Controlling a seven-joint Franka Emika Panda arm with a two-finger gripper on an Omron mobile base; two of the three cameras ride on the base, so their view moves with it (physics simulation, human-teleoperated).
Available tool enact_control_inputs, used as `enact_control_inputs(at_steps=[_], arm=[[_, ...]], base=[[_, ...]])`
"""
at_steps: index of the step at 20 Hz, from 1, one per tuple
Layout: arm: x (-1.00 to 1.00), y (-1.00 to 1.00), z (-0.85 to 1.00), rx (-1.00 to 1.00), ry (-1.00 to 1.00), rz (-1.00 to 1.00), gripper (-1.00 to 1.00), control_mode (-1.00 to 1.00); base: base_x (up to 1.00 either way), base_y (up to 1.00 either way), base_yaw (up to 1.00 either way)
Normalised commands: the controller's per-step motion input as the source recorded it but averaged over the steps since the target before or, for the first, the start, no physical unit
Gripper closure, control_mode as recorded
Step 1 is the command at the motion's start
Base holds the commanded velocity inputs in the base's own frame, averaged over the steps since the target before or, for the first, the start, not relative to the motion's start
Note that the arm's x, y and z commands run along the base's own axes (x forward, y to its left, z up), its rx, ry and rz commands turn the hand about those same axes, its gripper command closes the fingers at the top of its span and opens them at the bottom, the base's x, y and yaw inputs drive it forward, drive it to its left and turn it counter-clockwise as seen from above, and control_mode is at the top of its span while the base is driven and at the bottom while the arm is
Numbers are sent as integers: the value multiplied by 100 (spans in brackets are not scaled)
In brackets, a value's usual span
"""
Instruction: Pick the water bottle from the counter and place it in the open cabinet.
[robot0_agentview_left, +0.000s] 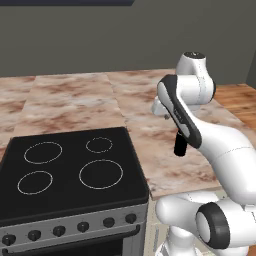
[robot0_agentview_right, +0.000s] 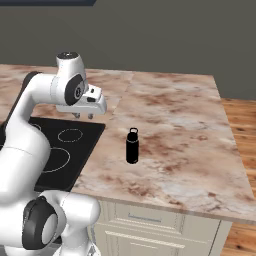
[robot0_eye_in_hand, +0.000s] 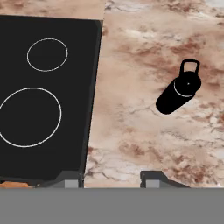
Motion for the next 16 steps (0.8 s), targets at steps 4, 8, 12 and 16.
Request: enact_control_inputs(at_steps=[4,8,12,16], arm=[[-6,0,0,0,-2,0,-100,-100],[0,-16,0,0,-12,0,-100,-100],[0,-45,-9,0,-8,0,-100,-100],[0,-56,-14,0,-8,0,-100,-100]], base=[[0,0,0],[0,0,0],[0,0,0],[0,0,0]])
